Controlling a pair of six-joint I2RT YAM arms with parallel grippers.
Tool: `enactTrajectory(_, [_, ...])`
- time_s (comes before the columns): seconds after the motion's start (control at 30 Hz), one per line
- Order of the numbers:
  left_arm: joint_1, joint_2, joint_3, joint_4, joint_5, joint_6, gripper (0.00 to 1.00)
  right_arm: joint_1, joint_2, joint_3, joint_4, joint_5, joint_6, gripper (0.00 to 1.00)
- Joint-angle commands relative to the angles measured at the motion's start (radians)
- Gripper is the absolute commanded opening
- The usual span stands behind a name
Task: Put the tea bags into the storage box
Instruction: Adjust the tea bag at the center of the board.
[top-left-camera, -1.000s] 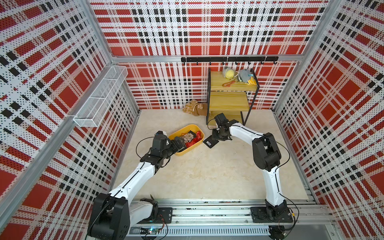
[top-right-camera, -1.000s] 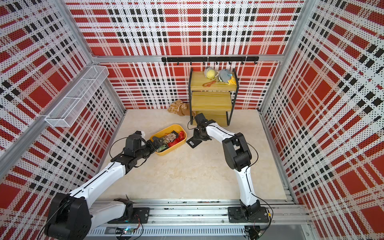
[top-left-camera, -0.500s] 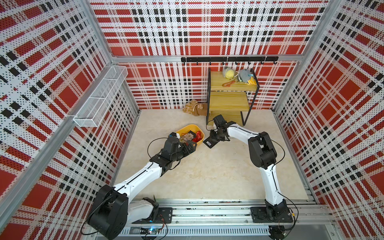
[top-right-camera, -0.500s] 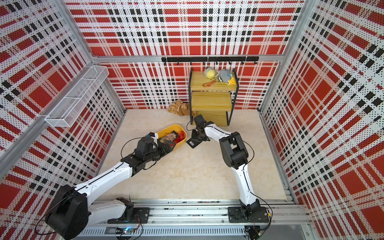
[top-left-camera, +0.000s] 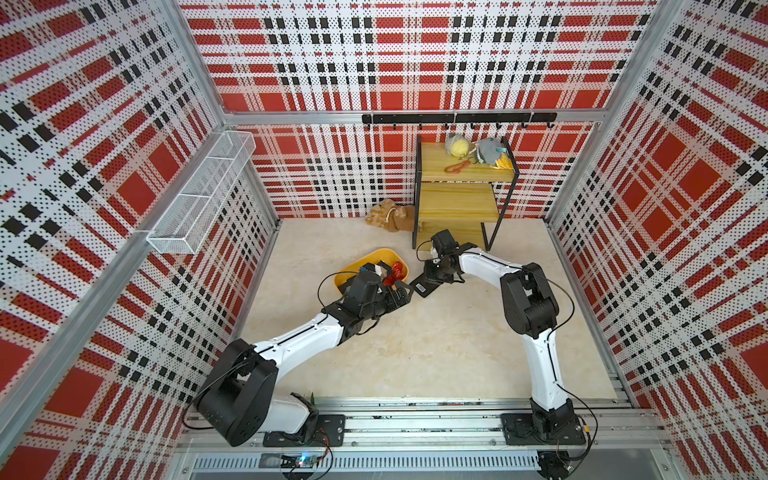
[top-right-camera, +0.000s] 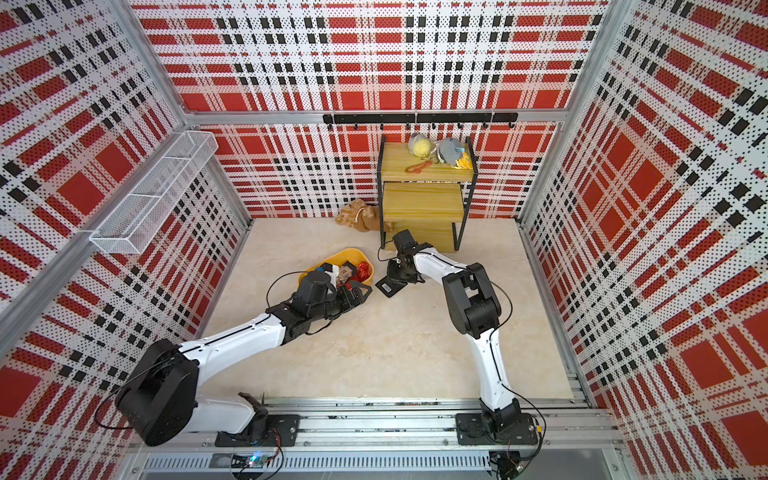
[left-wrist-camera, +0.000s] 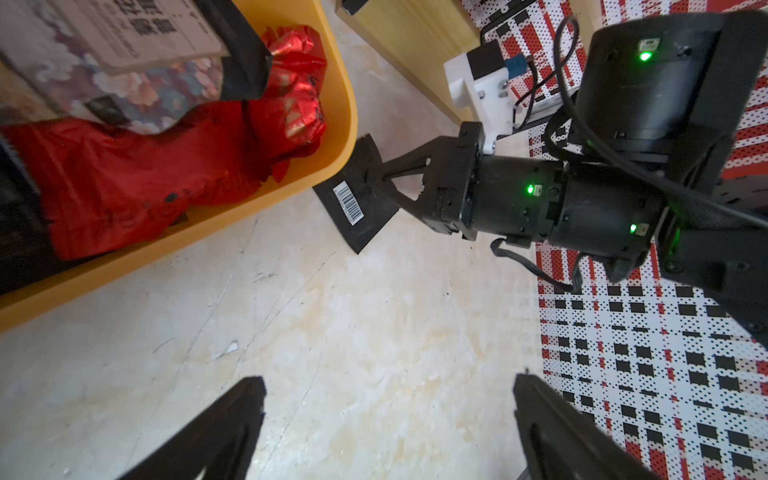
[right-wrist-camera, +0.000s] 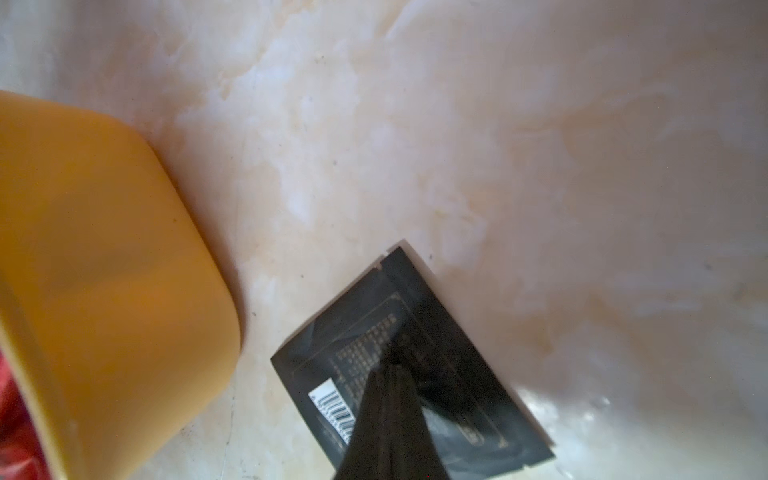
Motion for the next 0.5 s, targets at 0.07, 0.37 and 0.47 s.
enactTrajectory(0.07, [-0.027,0.074,0.054,0.058,0.007,-0.006,1.0,-0.019,-0.066,-0.108,-0.056,0.048,-0.019,0.0])
enactTrajectory(0.37, [-0.051,0.177,0.133,0.113,0.056,-0.002,1.0,-0.043,-0.264,-0.221,-0.05,0.108,-0.004,0.06])
enactTrajectory(0.47, [-0.057,0.239,0.184,0.124,0.079,0.009,0.96,-0.069,-0.322,-0.262,-0.034,0.096,0.007,0.23])
